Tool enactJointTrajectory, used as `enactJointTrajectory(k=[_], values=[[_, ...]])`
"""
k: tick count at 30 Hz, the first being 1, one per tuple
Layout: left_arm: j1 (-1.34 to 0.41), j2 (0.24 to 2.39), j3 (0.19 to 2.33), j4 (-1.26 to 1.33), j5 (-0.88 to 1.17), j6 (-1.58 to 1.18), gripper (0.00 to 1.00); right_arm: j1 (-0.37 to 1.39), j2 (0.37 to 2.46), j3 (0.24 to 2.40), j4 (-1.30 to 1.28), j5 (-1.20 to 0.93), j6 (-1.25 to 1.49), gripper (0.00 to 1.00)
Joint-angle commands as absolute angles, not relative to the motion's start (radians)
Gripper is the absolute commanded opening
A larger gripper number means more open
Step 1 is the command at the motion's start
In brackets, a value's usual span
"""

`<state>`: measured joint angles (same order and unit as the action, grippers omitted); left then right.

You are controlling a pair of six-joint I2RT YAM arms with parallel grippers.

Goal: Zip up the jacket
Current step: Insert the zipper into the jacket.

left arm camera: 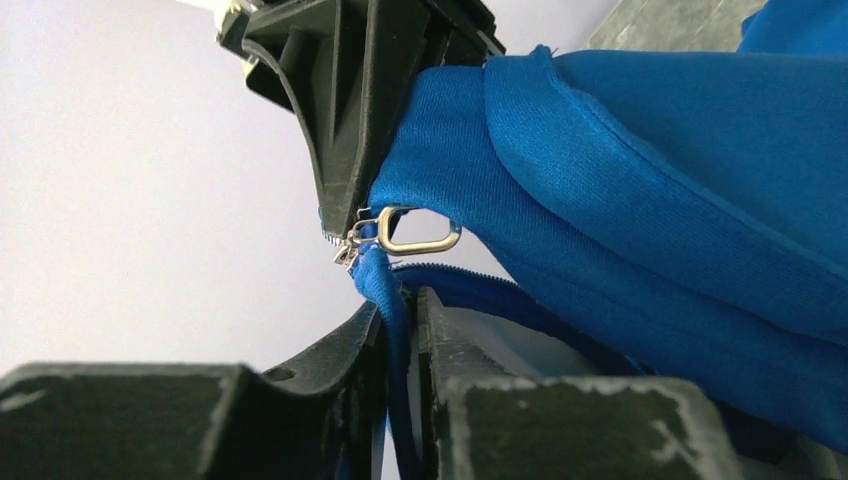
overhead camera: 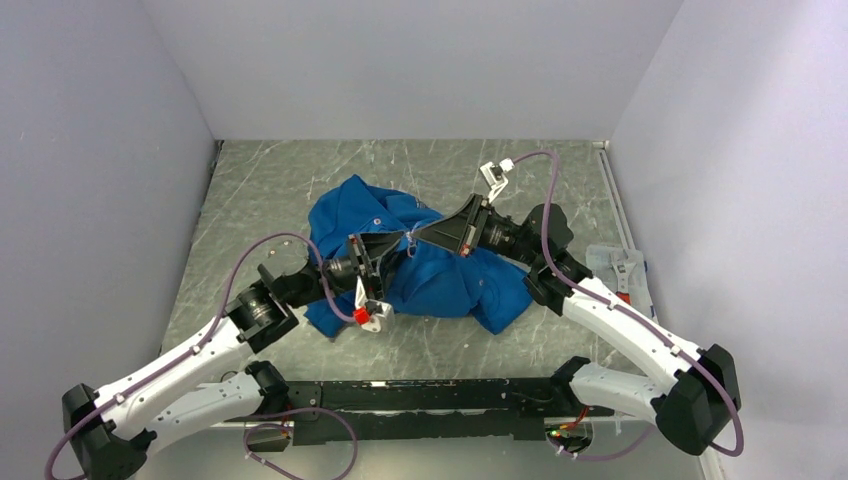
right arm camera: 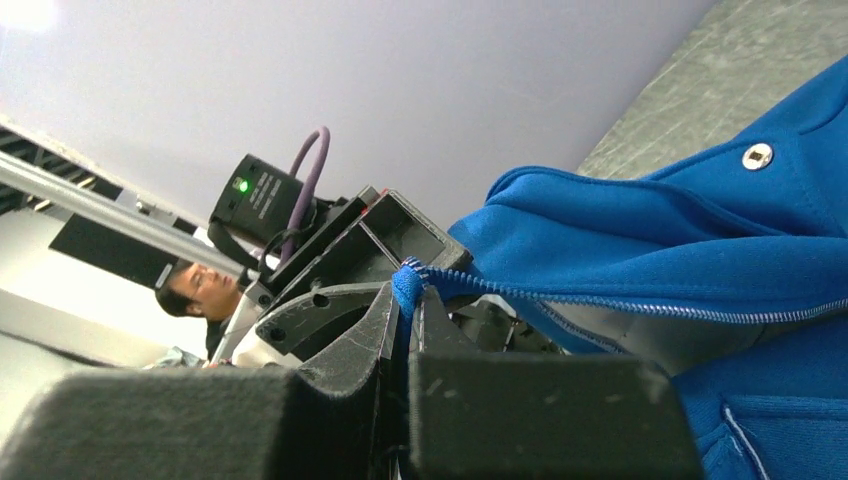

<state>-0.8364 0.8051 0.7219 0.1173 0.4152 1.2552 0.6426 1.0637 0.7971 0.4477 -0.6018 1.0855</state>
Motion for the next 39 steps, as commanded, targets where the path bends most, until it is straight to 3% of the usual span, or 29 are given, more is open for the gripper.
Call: enactJointTrajectory(k=[1,14,20,24,33,35,37,39], values=[[-0.856,0.836,0.771,0.243,0.329,1.197,0.22,0.644,1.069,0.829,0.502,-0.517,1.088,0.00],[-0.855,0.836,0.819,0.222,0.228,1.133,0.30,0.648,1.056,0.830,0.496,-0.510,1.086,0.00],[-0.857,0.832,0.815,0.212,0.243,1.134,0.29,0.650,1.054,0.828,0.499,-0.504,1.086,0.00],[-0.857,0.815,0.801,0.205,0.291,1.141,0.22,0.650,1.061,0.827,0.510,-0.507,1.096,0.00],[-0.873,0.787,0.758,0.204,0.372,1.210,0.19,0.651,1.060,0.821,0.507,-0.500,1.098,0.00],[-0.873,0.788,0.756,0.205,0.384,1.213,0.13,0.652,1.059,0.820,0.504,-0.499,1.100,0.00],[-0.874,0.788,0.752,0.204,0.392,1.219,0.00,0.652,1.060,0.822,0.503,-0.500,1.100,0.00],[-0.875,0.792,0.754,0.204,0.385,1.215,0.00,0.652,1.058,0.821,0.501,-0.500,1.098,0.00]])
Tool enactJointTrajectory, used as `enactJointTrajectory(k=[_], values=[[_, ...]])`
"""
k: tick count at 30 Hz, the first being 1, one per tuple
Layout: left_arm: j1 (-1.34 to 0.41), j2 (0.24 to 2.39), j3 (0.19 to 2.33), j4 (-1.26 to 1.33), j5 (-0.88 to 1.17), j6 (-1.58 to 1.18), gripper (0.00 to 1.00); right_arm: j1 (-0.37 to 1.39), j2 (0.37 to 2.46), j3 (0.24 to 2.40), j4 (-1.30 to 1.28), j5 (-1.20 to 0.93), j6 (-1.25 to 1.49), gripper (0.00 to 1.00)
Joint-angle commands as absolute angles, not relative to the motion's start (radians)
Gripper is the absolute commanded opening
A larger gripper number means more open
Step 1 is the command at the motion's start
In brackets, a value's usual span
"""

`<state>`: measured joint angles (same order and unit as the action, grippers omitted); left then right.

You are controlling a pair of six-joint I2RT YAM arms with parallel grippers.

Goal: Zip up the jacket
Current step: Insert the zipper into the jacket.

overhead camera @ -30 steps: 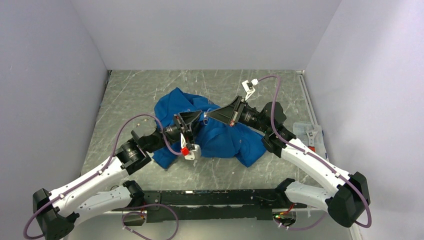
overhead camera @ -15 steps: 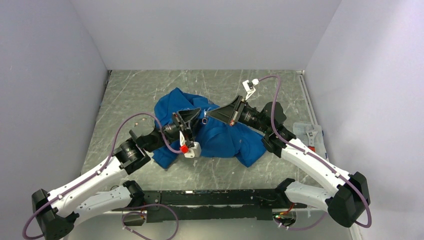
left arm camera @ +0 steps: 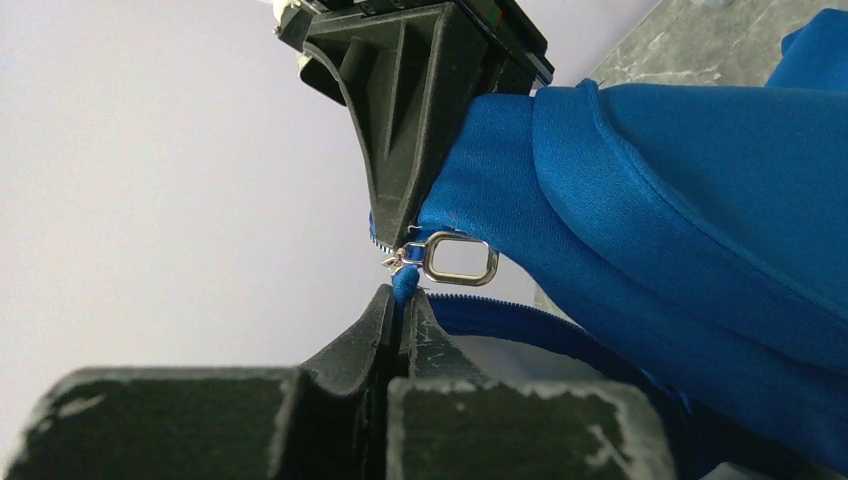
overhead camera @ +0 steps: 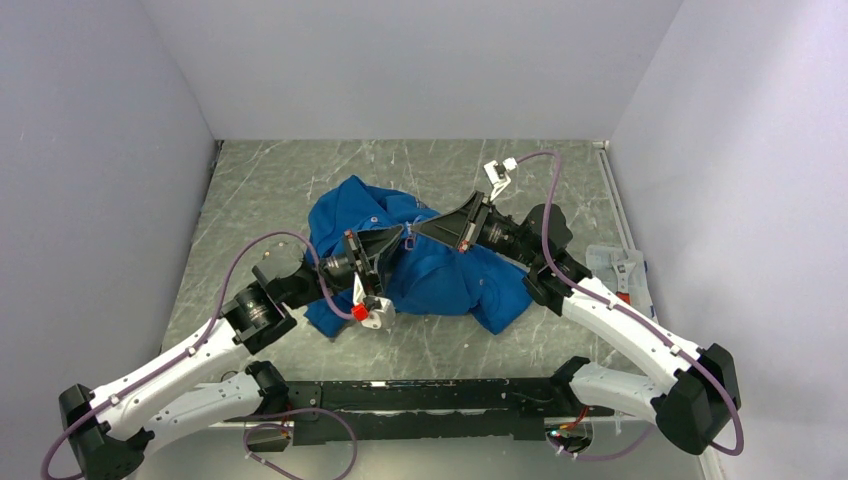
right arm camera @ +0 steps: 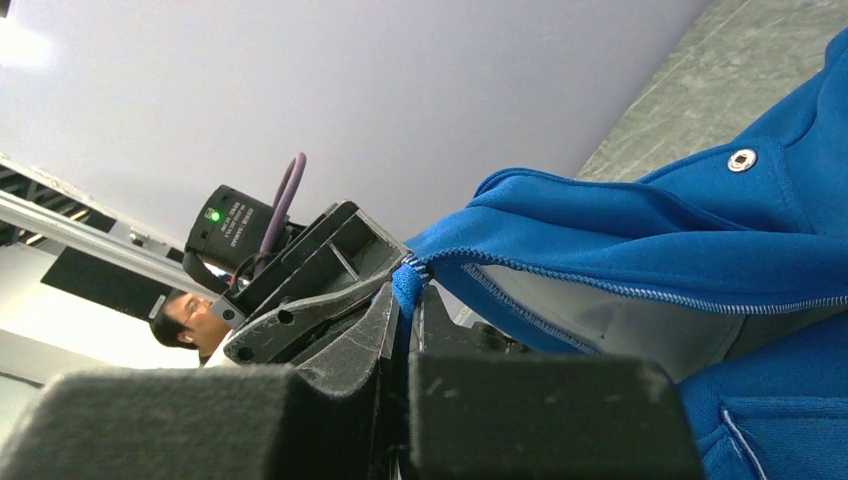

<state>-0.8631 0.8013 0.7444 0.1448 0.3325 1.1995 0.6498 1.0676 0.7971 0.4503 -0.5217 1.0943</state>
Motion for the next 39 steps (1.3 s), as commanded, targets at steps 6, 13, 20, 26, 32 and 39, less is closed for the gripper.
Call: enactJointTrajectory(k=[6,13,20,26,32,39], values=[[-0.875,0.775,0.780,0.146,0.399,1.175,0.00,0.651,1.044,0.814,0.472,-0.481,1.085,0.00],[-0.873,0.746,0.774,0.084,0.532,1.164,0.00,0.652,1.067,0.806,0.530,-0.479,1.126,0.00],[-0.873,0.777,0.784,0.096,0.473,1.156,0.02,0.652,1.039,0.806,0.508,-0.480,1.111,0.00],[-0.875,0.810,0.802,0.105,0.291,1.140,0.32,0.652,1.024,0.802,0.492,-0.477,1.107,0.00],[-0.874,0.825,0.865,0.006,0.196,1.099,0.20,0.656,1.033,0.812,0.495,-0.476,1.107,0.00],[-0.876,0.839,0.922,-0.120,0.207,1.062,0.19,0.665,1.061,0.837,0.495,-0.483,1.102,0.00]])
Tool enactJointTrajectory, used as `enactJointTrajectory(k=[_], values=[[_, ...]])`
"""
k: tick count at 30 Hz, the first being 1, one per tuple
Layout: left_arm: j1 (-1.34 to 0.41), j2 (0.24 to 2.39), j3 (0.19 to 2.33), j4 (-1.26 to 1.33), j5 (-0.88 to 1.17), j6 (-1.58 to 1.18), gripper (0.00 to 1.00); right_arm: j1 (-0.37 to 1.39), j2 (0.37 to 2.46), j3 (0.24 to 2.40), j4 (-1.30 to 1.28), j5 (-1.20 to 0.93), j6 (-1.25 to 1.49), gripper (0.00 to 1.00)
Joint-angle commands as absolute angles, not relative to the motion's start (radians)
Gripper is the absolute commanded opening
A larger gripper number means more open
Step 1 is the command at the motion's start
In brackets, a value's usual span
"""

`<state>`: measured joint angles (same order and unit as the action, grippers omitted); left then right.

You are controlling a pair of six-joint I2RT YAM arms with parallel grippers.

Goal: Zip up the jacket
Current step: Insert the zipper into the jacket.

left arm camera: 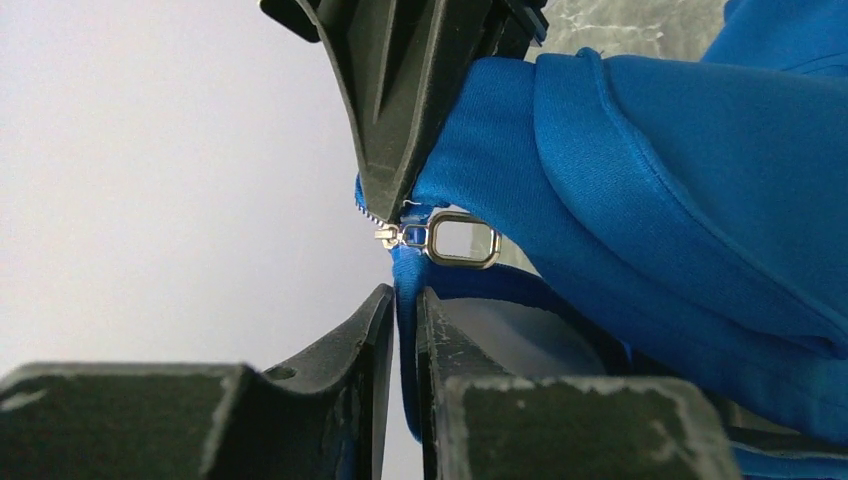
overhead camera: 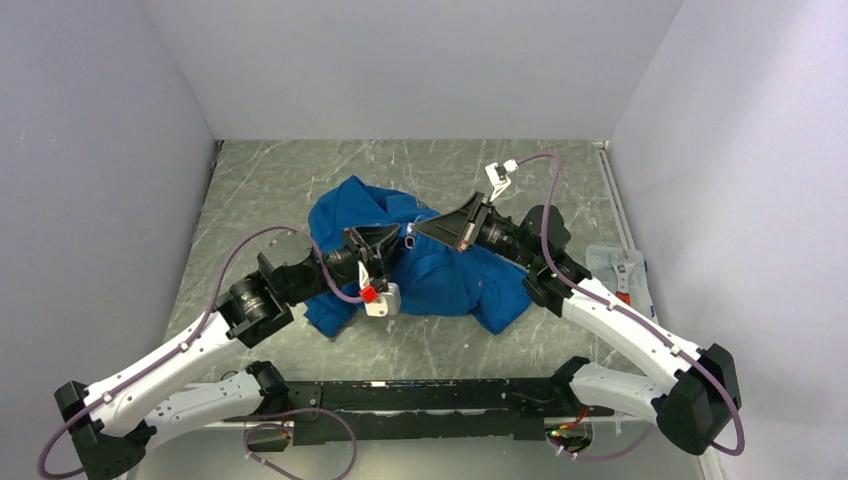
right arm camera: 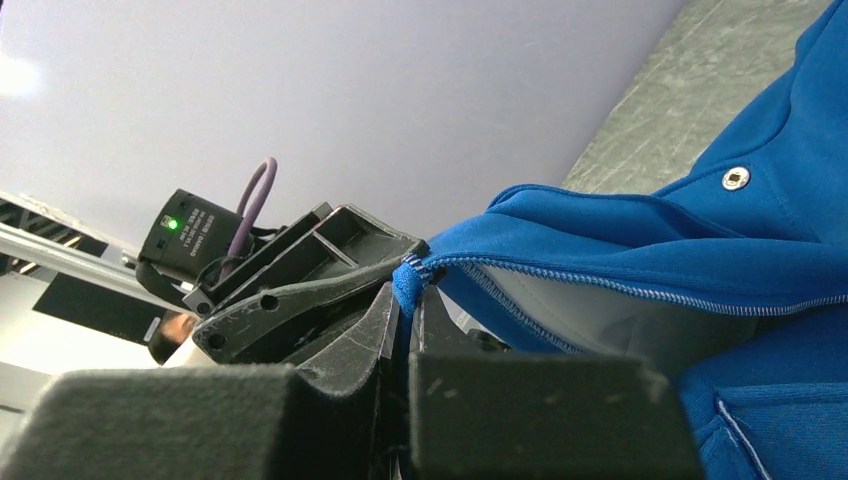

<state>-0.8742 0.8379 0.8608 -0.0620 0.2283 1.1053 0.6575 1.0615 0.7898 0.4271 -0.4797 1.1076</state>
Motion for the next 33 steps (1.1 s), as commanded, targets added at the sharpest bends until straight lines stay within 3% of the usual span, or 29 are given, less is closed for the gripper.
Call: enactJointTrajectory(k=[1,7,18,20,22,23,28,33], values=[[-0.876,0.840,0.924,-0.130,0.216,1.060,0.18,0.666,1.064,0.840,0.493,-0.482,1.100,0.00],[-0.880,0.855,0.928,-0.134,0.256,1.060,0.11,0.669,1.077,0.850,0.495,-0.484,1.101,0.00],[-0.904,0.882,0.931,-0.076,0.207,1.071,0.22,0.678,1.084,0.861,0.485,-0.489,1.095,0.00],[-0.905,0.881,0.930,-0.077,0.203,1.075,0.19,0.678,1.085,0.854,0.492,-0.490,1.098,0.00],[-0.905,0.879,0.932,-0.082,0.197,1.078,0.03,0.678,1.080,0.849,0.491,-0.485,1.099,0.00],[-0.904,0.878,0.933,-0.083,0.194,1.077,0.00,0.678,1.077,0.848,0.489,-0.481,1.096,0.00],[-0.904,0.844,0.917,-0.027,0.236,1.054,0.00,0.678,1.062,0.831,0.466,-0.459,1.082,0.00],[-0.905,0.770,0.888,-0.072,0.408,1.057,0.00,0.678,1.063,0.830,0.463,-0.469,1.071,0.00]])
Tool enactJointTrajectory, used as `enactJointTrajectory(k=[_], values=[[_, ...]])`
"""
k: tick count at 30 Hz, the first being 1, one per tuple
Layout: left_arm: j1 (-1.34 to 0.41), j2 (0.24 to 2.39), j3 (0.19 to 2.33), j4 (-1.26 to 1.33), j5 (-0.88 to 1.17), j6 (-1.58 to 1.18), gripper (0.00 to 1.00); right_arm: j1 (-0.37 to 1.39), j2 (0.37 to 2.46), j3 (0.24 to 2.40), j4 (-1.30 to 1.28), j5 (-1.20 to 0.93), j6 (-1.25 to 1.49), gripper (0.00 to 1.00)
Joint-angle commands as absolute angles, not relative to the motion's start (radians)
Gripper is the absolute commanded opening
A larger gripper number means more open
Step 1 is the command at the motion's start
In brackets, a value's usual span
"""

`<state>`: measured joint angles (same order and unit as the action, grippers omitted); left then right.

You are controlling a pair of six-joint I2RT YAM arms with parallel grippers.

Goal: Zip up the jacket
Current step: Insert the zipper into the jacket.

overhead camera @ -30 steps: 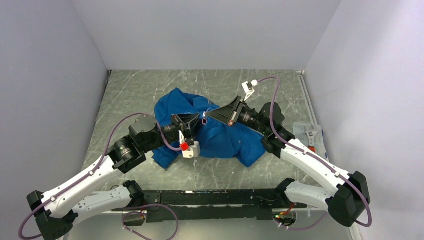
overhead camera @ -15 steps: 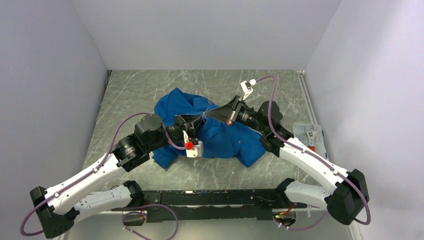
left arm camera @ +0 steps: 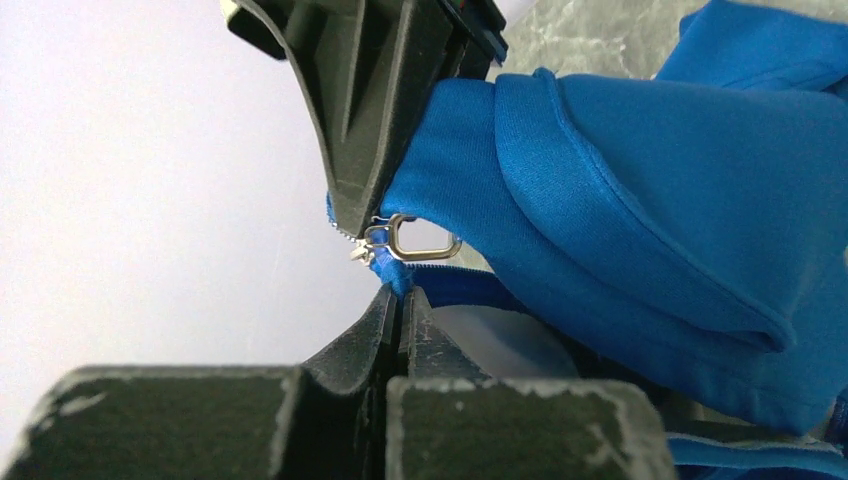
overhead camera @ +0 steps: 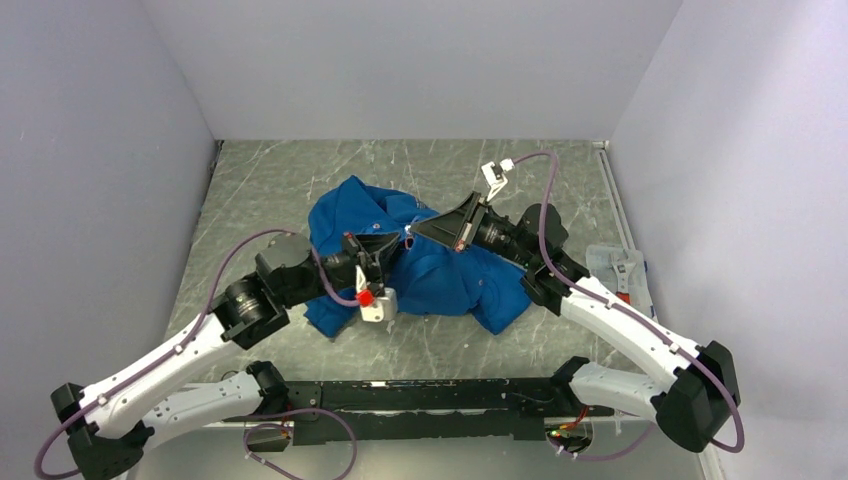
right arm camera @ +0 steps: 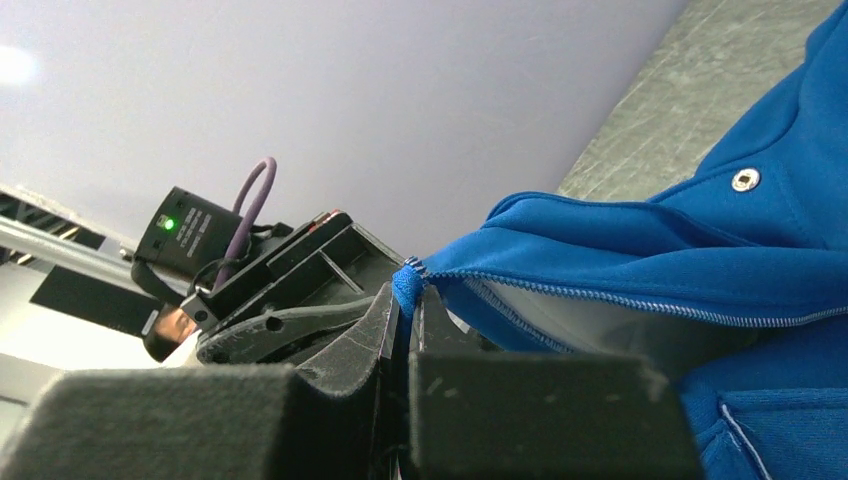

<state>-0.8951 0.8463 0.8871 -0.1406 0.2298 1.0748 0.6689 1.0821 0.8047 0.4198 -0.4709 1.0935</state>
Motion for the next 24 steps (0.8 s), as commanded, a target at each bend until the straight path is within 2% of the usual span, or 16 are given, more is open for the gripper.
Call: enactJointTrajectory(k=[1,12,17,20,24], values=[[-0.904,0.758,0.879,-0.076,0.439,1.064,0.00,0.678,1.063,0.831,0.461,-0.470,1.069,0.00],[-0.875,0.769,0.895,-0.132,0.507,1.010,0.00,0.678,1.039,0.856,0.392,-0.488,1.025,0.01],[-0.788,0.781,0.909,-0.120,0.558,0.932,0.00,0.678,1.019,0.881,0.290,-0.507,0.949,0.24],[-0.735,0.782,0.913,-0.125,0.609,0.891,0.00,0.678,1.009,0.926,0.189,-0.517,0.868,0.33],[-0.676,0.797,0.917,-0.129,0.668,0.815,0.00,0.678,1.020,0.987,0.079,-0.532,0.770,0.60]])
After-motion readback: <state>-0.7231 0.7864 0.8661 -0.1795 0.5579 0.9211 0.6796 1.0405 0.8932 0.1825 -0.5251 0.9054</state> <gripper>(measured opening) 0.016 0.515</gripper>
